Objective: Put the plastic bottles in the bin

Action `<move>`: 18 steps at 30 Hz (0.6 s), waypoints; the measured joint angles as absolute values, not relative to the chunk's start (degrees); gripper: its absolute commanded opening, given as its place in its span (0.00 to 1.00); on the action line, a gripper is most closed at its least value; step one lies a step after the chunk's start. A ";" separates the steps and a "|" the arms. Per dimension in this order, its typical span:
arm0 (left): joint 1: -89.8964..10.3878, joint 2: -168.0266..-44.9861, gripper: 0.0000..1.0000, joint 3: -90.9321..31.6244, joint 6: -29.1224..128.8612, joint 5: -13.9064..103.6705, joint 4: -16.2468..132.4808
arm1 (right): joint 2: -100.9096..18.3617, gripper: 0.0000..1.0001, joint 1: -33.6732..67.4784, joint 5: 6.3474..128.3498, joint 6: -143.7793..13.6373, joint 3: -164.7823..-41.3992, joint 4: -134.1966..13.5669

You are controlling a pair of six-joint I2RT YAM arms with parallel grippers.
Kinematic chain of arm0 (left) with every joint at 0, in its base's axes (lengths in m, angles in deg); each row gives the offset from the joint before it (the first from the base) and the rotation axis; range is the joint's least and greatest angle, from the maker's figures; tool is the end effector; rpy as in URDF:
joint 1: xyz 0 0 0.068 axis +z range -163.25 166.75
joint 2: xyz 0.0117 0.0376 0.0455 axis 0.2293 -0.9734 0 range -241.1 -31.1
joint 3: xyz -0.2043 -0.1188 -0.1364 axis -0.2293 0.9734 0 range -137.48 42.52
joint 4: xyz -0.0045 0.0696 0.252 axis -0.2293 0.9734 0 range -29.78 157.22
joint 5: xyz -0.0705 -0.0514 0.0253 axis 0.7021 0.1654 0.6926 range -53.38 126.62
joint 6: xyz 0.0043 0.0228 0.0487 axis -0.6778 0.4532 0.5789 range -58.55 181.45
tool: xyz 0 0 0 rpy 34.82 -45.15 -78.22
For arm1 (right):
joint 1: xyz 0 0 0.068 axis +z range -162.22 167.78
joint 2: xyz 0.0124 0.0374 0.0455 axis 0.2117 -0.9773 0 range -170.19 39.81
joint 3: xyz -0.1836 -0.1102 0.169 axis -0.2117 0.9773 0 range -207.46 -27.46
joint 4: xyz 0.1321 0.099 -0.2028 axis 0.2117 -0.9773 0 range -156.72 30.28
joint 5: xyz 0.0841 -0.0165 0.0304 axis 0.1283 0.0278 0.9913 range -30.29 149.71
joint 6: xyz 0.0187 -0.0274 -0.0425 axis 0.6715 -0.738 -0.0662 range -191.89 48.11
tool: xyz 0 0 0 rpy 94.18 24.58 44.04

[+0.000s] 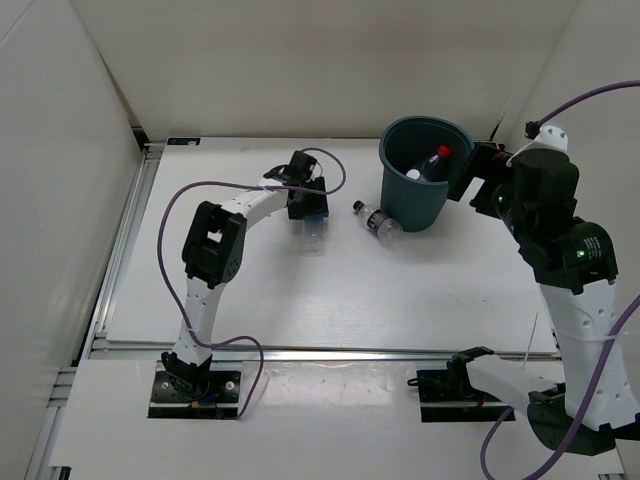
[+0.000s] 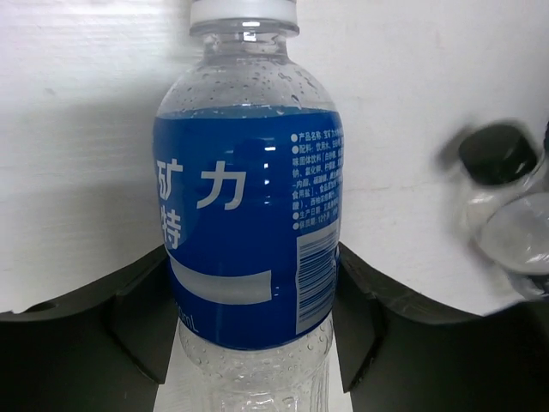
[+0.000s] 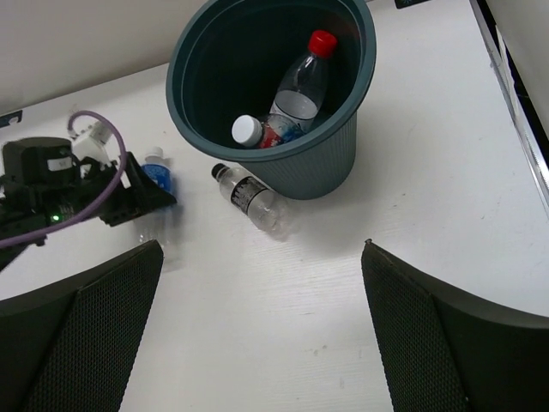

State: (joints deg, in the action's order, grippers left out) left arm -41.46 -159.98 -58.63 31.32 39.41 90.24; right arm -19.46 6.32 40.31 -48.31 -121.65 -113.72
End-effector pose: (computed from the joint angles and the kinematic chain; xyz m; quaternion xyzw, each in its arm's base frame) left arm 0.4301 -0.2326 0.1655 -0.0094 0.9604 -0.1557 0.2310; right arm 0.1492 0.0375 0.4947 0.1329 0.7978 0.0774 0.5830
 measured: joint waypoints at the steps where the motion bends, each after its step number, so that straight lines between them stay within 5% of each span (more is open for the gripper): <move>1: -41.29 -159.96 0.36 -59.24 31.28 38.84 90.74 | -19.46 1.00 6.32 40.27 -48.29 -121.47 -113.65; 11: -40.52 -161.42 0.34 -103.94 28.83 32.70 88.78 | -19.17 1.00 6.32 37.27 -47.88 -119.86 -113.48; 18: -42.38 -157.64 0.32 -102.84 20.59 31.15 70.70 | -15.74 1.00 5.27 34.28 -46.91 -115.81 -112.73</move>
State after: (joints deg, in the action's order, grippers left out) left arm -42.38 -157.64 -102.84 20.59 31.15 70.70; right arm -15.74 5.27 34.28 -46.91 -115.81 -112.73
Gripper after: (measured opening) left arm 0.724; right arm 0.998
